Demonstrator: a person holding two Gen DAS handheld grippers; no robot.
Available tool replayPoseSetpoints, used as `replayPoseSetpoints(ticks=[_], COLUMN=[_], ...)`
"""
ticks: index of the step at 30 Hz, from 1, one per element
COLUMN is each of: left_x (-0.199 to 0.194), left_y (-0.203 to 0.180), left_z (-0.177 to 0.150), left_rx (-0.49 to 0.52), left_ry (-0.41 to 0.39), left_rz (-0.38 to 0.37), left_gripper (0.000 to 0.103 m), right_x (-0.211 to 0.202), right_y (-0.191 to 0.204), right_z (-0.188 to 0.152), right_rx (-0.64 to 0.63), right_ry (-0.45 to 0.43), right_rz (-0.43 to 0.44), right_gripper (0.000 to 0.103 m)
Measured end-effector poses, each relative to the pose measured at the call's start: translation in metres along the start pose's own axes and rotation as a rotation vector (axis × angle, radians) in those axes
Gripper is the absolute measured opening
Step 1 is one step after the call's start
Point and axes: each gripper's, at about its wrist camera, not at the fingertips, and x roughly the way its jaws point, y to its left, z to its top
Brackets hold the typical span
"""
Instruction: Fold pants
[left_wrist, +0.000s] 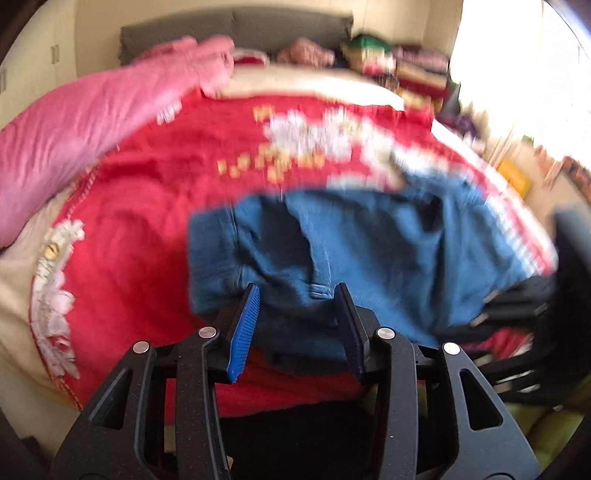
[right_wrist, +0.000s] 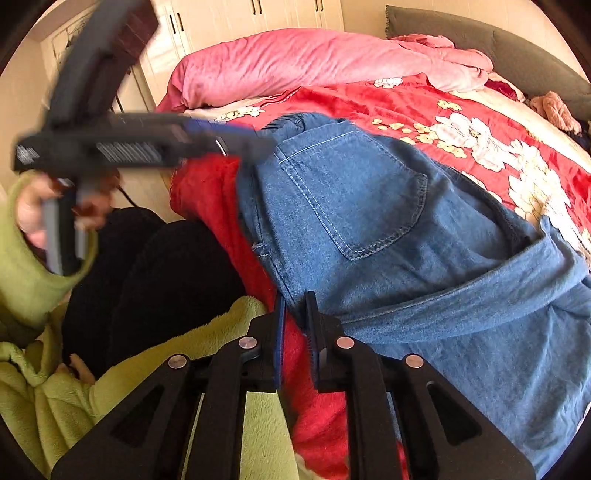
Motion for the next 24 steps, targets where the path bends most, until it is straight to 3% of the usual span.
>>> replayPoseSetpoints(ticks=[2, 8, 14, 19, 21, 24], left_x=[0.012, 0.009, 0.009, 0.006, 0.001, -0.009], left_y=[0.004, 0.014, 0.014, 0.008, 0.005, 0.002], left_z=[-0.008, -0.017, -0.018, -0.019, -0.019, -0.016], left_rx=[-0.019, -0.051, -0.054, -0.046, -0.043, -0.043], left_ry=[0.039, 0.038, 0.035, 0.036, 0.026, 0.004], left_rz=[0.001, -0.03, -0.039, -0.044, -0.045, -0.044], left_gripper=[0.034, 0.034, 0.034, 0.048, 0.051, 0.053], right_x=[-0.008, -0.022, 0.024, 0.011, -0.002, -0.025], right_y=[-0.002, -0.02, -0.03, -0.03, -0.03, -0.034], right_z=[0.0, 0.009, -0.003, 0.001, 0.002, 0.004], right_rx=[0.013, 0.119, 0.191, 0.209, 0.214, 0.23], right_ry=[-0.016, -0.093, 0.099, 0.056, 0.012, -0.05], right_rz=[0.016, -0.029, -0.109, -0.093, -0.089, -0.119], right_gripper=[0.017, 0.028, 0.032, 0.034, 0.048, 0.051])
